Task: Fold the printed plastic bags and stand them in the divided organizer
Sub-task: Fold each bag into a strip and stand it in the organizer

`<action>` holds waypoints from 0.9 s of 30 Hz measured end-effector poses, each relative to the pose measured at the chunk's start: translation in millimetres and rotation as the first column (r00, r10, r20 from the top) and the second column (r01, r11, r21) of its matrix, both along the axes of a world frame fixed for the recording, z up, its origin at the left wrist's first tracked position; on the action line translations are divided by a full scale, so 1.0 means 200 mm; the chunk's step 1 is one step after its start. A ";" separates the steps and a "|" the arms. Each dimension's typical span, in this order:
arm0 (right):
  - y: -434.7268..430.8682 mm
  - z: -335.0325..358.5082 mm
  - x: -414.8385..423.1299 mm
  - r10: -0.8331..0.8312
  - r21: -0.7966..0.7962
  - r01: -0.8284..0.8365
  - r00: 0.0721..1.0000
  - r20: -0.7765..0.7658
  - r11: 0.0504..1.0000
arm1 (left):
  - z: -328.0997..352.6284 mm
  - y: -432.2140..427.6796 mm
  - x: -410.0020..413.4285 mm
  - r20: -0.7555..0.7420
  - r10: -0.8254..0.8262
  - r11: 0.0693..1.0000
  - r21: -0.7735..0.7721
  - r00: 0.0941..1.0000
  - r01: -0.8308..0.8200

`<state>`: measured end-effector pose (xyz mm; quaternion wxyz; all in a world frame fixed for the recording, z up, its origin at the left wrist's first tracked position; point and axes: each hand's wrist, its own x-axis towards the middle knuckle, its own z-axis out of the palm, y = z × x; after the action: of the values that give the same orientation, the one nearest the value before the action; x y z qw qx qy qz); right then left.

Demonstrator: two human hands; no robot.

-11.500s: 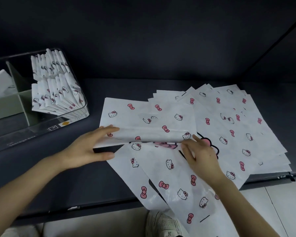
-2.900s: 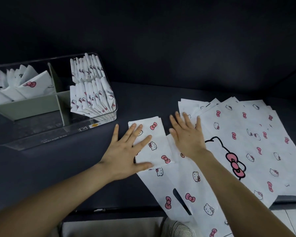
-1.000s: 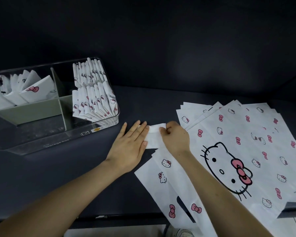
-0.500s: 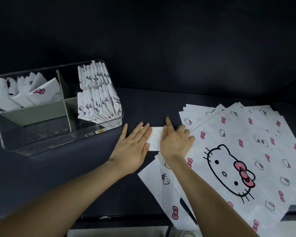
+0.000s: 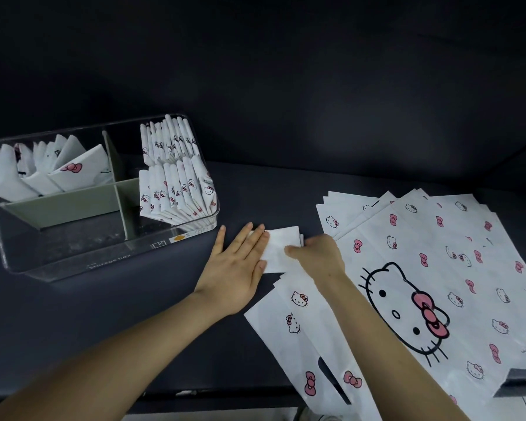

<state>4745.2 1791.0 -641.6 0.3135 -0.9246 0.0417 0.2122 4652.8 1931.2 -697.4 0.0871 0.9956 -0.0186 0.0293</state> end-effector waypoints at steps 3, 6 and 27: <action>0.01 0.02 -0.01 0.071 -0.045 -0.069 0.996 0.057 0.997 | 0.01 0.01 0.00 -0.019 -0.004 1.000 -0.014 1.000 0.004; -0.01 0.02 -0.05 0.070 0.146 -0.091 0.987 0.147 0.985 | 0.04 0.02 0.00 -0.005 -0.003 0.973 -0.230 1.000 0.002; 0.09 0.24 -0.26 0.498 -0.153 -0.664 0.369 0.785 0.732 | 0.70 0.15 -0.03 -0.457 0.390 -0.105 -0.885 0.799 -0.454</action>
<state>4692.6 1809.7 -593.2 0.2885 -0.8376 -0.4495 -0.1147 4646.6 1961.6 -557.3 0.7195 0.6134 0.3237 0.0361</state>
